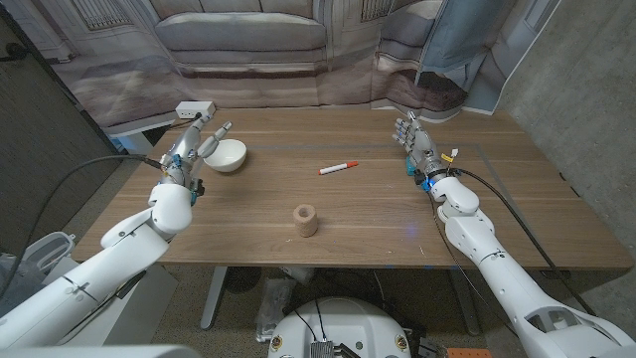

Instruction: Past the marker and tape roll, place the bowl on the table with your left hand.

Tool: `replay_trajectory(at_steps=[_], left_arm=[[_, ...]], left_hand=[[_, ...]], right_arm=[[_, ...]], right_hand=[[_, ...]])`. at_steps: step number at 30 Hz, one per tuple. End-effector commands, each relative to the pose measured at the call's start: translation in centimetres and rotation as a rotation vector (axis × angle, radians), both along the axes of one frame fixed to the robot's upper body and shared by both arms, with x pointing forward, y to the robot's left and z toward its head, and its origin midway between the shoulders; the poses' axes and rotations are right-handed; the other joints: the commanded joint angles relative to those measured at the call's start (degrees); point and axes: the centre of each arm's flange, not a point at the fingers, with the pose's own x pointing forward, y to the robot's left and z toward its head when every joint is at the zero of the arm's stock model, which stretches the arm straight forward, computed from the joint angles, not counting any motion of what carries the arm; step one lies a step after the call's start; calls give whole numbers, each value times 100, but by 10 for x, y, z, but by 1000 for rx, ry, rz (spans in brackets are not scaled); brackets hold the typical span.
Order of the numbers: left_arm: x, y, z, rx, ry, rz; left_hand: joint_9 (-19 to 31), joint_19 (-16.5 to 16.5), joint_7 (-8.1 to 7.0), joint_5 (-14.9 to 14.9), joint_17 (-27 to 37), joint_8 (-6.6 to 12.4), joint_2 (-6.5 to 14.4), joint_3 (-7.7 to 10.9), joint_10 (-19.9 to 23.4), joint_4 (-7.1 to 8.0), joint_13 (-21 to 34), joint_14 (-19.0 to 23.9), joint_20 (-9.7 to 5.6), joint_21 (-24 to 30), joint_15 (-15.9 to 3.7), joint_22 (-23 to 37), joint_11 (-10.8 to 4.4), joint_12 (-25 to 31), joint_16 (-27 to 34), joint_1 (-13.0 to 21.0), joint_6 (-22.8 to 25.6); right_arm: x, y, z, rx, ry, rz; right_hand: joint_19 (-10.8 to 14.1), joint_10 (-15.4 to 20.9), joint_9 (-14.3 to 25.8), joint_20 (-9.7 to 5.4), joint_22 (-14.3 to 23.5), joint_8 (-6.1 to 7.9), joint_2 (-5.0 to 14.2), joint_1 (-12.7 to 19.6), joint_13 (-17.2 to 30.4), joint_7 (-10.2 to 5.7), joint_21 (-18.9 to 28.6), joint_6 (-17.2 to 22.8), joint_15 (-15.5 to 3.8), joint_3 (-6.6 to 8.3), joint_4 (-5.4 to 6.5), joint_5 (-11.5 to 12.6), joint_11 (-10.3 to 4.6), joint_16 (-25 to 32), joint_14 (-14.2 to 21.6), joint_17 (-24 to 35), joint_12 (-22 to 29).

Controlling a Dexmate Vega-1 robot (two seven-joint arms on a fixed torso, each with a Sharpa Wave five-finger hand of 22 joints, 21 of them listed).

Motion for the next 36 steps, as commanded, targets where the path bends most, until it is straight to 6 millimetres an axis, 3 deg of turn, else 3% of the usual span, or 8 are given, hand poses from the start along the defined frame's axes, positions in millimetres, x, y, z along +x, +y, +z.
replay_trajectory(at_steps=[1,36], left_arm=[[8,-7,7,70,60,67],[30,-16,5,193,167,150]], left_hand=[[32,36,-6,34,10,-19,-11,-4,54,-63,18,47,-301,-13,-138,31,-5,-26,-32,100,74],[33,79,-47,65,11,-32,-144,-63,128,-195,21,133,-274,-88,-170,30,-43,-53,-46,299,177]], right_arm=[[-1,-3,-6,6,9,-3],[2,-1,-6,7,39,2]], right_hand=[[56,57,35,-255,15,9,33,40,27,10,-23,66,16,-15,-20,43,-10,7,51,33,10],[97,58,35,-253,19,9,47,27,28,13,-77,78,30,-31,-27,36,-9,6,75,39,1]])
